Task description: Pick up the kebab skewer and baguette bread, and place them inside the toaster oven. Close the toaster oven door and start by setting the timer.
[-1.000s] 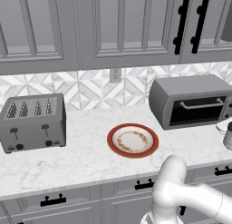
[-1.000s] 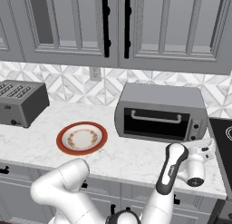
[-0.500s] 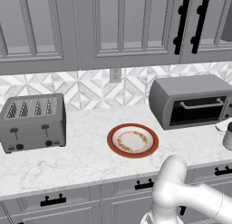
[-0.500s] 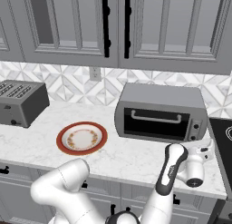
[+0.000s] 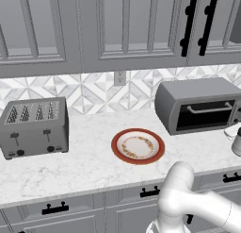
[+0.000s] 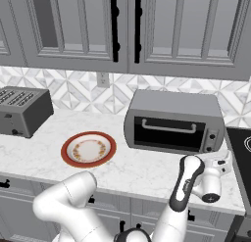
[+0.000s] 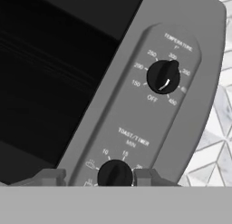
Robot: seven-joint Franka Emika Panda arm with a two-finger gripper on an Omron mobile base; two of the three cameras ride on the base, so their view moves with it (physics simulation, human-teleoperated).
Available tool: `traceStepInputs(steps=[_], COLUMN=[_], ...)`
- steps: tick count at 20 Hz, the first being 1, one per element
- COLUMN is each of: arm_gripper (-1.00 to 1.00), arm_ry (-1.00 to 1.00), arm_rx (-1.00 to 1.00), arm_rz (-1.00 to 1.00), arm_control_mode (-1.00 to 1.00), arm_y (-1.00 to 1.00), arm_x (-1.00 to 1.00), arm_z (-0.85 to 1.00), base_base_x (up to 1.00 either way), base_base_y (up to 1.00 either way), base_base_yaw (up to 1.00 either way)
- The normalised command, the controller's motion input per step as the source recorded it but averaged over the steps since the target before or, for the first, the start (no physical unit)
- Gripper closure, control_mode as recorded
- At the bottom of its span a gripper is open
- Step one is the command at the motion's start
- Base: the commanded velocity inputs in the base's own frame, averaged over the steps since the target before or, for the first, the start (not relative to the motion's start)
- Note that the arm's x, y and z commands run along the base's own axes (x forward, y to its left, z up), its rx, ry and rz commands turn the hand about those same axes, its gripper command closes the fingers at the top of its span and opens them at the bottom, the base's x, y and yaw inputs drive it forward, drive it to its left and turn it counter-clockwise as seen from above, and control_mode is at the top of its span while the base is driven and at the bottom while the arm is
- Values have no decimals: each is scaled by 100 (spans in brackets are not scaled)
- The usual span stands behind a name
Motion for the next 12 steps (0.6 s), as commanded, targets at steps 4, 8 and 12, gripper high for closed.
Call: traceStepInputs(steps=[4,8,12], arm_gripper=[100,100,100], arm_ry=[-5,-7,-6], arm_rx=[0,0,0], arm_rz=[0,0,0], arm_control_mode=[-100,-100,-100], arm_y=[-10,-7,-5], arm_x=[-29,-16,-28], arm_z=[0,5,10], base_base_x=[0,0,0], base_base_y=[0,0,0], base_base_yaw=[0,0,0])
